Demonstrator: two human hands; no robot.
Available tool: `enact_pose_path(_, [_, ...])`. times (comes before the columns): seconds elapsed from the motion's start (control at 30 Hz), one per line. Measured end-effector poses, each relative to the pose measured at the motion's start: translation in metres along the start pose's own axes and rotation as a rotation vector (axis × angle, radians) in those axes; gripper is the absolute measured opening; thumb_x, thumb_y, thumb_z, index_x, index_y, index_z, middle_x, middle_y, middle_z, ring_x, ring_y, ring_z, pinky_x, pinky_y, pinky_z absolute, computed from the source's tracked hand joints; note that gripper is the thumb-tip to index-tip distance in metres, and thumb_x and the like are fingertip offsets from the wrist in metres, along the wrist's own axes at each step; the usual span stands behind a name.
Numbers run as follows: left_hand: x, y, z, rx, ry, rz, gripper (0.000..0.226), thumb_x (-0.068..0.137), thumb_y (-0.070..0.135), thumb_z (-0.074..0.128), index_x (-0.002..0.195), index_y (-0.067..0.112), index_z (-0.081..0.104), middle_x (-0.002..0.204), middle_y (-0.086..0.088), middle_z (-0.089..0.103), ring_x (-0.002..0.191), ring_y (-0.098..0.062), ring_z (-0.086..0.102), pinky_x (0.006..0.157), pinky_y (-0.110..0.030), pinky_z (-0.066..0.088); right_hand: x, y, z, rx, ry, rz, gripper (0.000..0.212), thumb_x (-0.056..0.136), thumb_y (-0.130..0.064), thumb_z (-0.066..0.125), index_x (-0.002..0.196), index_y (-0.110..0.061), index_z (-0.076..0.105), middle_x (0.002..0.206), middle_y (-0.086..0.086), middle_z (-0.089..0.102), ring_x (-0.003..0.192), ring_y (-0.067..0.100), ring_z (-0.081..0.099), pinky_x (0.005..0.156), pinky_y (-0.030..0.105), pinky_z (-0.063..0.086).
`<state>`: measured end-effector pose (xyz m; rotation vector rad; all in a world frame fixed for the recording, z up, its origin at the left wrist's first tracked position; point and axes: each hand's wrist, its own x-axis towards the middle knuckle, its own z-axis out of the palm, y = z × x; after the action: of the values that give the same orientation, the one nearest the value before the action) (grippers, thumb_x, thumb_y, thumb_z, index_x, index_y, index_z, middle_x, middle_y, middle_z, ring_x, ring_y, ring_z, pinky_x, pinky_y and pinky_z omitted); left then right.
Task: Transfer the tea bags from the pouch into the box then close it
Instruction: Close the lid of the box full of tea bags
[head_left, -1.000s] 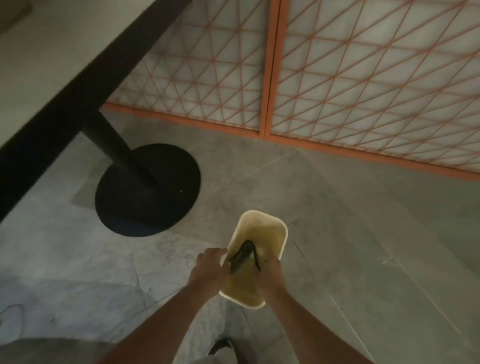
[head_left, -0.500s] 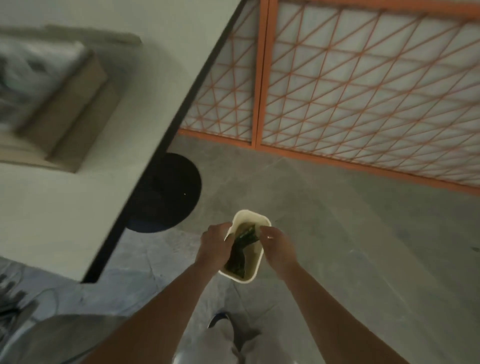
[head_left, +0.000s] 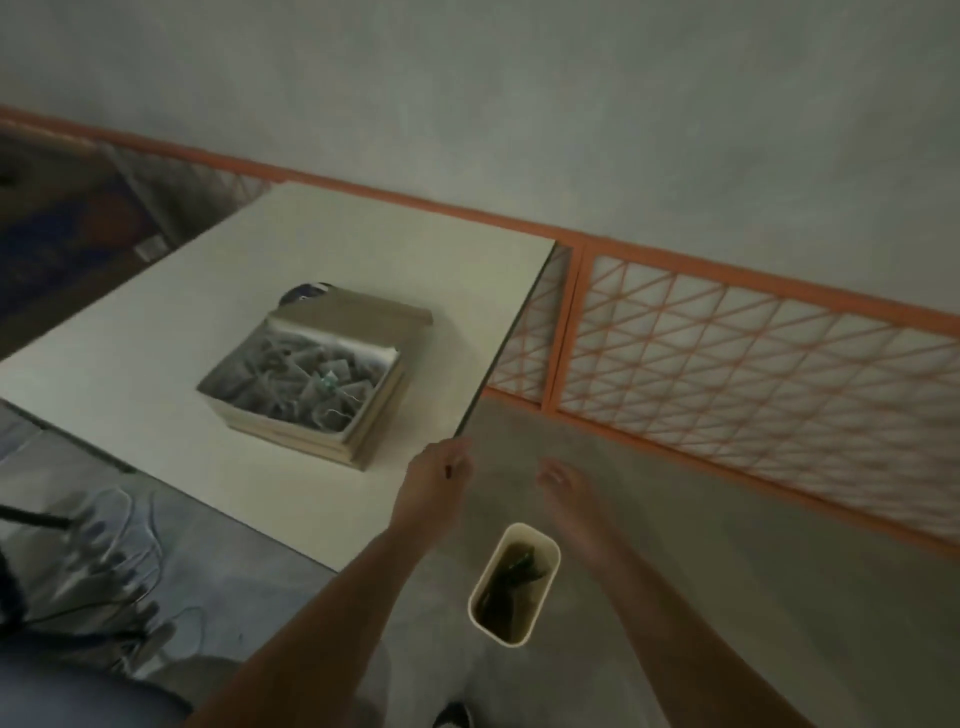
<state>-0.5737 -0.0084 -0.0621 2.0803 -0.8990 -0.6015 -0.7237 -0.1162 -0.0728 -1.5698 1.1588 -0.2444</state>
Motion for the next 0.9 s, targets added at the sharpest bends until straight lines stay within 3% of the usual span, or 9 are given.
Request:
enact_pose_path(0.13, [0.006,-0.006,-0.053,0.031,0.094,-0.049,0.030,0.100,0.023,0.057,0.129,0.025,0.064,0.127,0.002,0.059,0.110,-0.014,0.057,0.094,-0.028,0.046,-0.002,-0.049,0.015,0.028,-0.005,-0.001,0.033,0.098,-0.024,0.051,0.129,-0.014,0.057,0.133,-0.002,0.055,0.118,0.018,0.054,0.095,0.032,0.043])
enact_pose_path(0.2, [0.013,-0.011,-0.079,0.061,0.096,-0.037,0.028,0.100,0.024,0.054,0.125,0.024,0.065,0.122,-0.003,0.063,0.111,-0.021,0.060,0.096,-0.037,0.050,0.000,-0.072,0.028,0.042,-0.032,-0.014,0.032,0.100,-0.023,0.049,0.130,-0.013,0.056,0.126,-0.001,0.057,0.116,0.019,0.055,0.098,0.033,0.045])
enact_pose_path(0.33, [0.039,-0.017,-0.135,0.097,0.164,-0.044,0.032,0.098,0.023,0.053,0.127,0.014,0.065,0.117,-0.008,0.066,0.107,-0.024,0.060,0.096,-0.045,0.052,0.017,-0.113,0.060,-0.003,-0.112,-0.087,0.031,0.100,-0.027,0.049,0.125,-0.013,0.062,0.121,-0.001,0.060,0.110,0.013,0.054,0.089,0.025,0.038])
enact_pose_path(0.4, [0.057,-0.028,-0.162,0.100,0.199,-0.069,0.042,0.090,0.039,0.048,0.125,0.021,0.065,0.116,-0.009,0.068,0.108,-0.029,0.062,0.095,-0.051,0.052,0.031,-0.129,0.077,-0.009,-0.109,-0.106,0.029,0.099,-0.028,0.051,0.122,-0.016,0.064,0.127,0.003,0.062,0.112,0.016,0.057,0.088,0.026,0.041])
enact_pose_path(0.47, [0.077,-0.041,-0.186,0.126,0.186,-0.108,0.045,0.089,0.042,0.047,0.129,0.027,0.061,0.126,-0.009,0.064,0.119,-0.031,0.055,0.102,-0.054,0.047,0.047,-0.144,0.094,-0.020,-0.106,-0.082,0.030,0.098,-0.030,0.053,0.122,-0.017,0.064,0.128,0.006,0.063,0.112,0.020,0.059,0.092,0.030,0.046])
enact_pose_path(0.57, [0.109,-0.063,-0.218,0.298,0.130,-0.223,0.043,0.100,0.028,0.051,0.143,0.023,0.050,0.146,-0.015,0.047,0.135,-0.036,0.037,0.114,-0.050,0.031,0.066,-0.167,0.118,-0.042,-0.094,-0.044,0.037,0.098,-0.029,0.052,0.132,-0.013,0.058,0.133,0.006,0.059,0.118,0.022,0.056,0.095,0.033,0.046])
enact_pose_path(0.73, [0.162,-0.110,-0.250,0.403,0.073,-0.284,0.050,0.098,0.036,0.050,0.146,0.024,0.042,0.147,-0.010,0.044,0.132,-0.033,0.036,0.106,-0.045,0.032,0.102,-0.182,0.151,-0.029,0.002,0.014,0.043,0.100,-0.026,0.050,0.140,-0.008,0.050,0.140,0.008,0.052,0.124,0.025,0.052,0.084,0.024,0.036])
enact_pose_path(0.83, [0.182,-0.109,-0.256,0.388,-0.007,-0.260,0.049,0.103,0.034,0.047,0.146,0.014,0.042,0.152,-0.014,0.040,0.140,-0.036,0.034,0.113,-0.046,0.030,0.118,-0.182,0.165,-0.049,0.050,0.015,0.040,0.101,-0.031,0.046,0.126,-0.003,0.061,0.123,0.015,0.064,0.112,0.031,0.059,0.076,0.030,0.041])
enact_pose_path(0.9, [0.197,-0.114,-0.258,0.180,-0.010,-0.278,0.041,0.101,0.039,0.049,0.131,0.011,0.054,0.132,-0.016,0.058,0.124,-0.039,0.053,0.102,-0.051,0.045,0.124,-0.183,0.173,-0.026,0.079,0.039,0.037,0.102,-0.030,0.045,0.111,0.000,0.066,0.106,0.022,0.068,0.101,0.038,0.062,0.069,0.035,0.044])
